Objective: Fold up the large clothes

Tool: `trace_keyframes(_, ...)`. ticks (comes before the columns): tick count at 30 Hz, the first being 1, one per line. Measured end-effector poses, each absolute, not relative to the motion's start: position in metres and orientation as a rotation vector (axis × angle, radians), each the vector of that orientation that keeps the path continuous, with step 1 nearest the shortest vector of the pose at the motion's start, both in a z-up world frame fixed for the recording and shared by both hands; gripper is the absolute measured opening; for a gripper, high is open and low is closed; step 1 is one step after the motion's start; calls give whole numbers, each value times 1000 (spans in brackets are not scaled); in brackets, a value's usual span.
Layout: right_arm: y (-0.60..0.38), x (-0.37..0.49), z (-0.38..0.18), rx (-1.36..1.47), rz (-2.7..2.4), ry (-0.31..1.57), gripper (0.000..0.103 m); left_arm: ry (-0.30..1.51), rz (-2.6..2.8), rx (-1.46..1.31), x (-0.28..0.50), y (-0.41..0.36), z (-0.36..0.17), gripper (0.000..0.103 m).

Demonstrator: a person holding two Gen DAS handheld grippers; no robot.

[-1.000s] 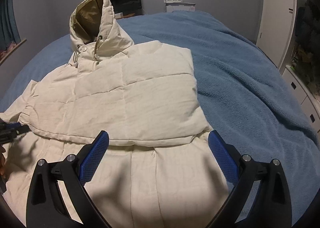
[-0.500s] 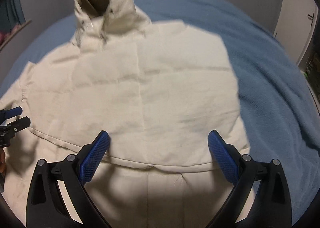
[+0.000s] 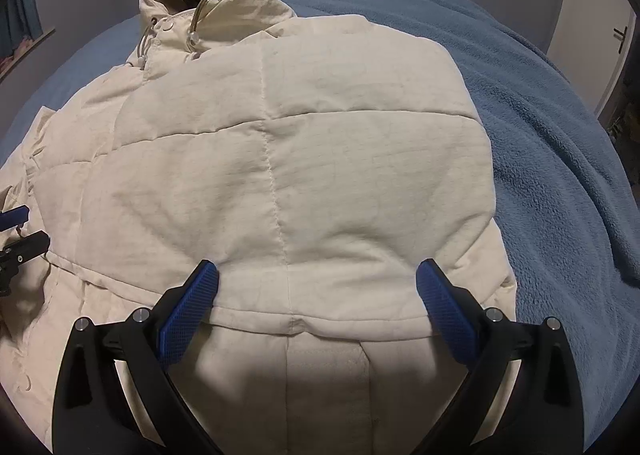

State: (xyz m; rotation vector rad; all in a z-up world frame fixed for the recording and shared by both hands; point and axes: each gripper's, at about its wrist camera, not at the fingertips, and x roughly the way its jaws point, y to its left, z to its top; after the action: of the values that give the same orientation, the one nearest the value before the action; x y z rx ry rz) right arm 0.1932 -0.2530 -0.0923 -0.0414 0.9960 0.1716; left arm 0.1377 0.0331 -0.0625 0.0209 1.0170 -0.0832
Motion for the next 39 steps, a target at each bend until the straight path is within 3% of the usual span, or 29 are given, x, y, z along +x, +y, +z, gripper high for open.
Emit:
trace_keyframes(10, -265, 184, -62, 50, 128, 839, 96, 916, -46, 41, 137, 34, -46, 96)
trace_keyframes(15, -254, 204, -91, -10, 83, 994, 96, 969, -36, 62, 155, 32, -58, 97)
trace_keyframes(32, -251, 203, -91, -21, 84, 996, 96, 990, -38, 84, 158, 32, -70, 97)
trace_keyframes(39, -244, 193, -73, -7, 48, 1008, 96, 975, 70, 145, 142, 44, -46, 97)
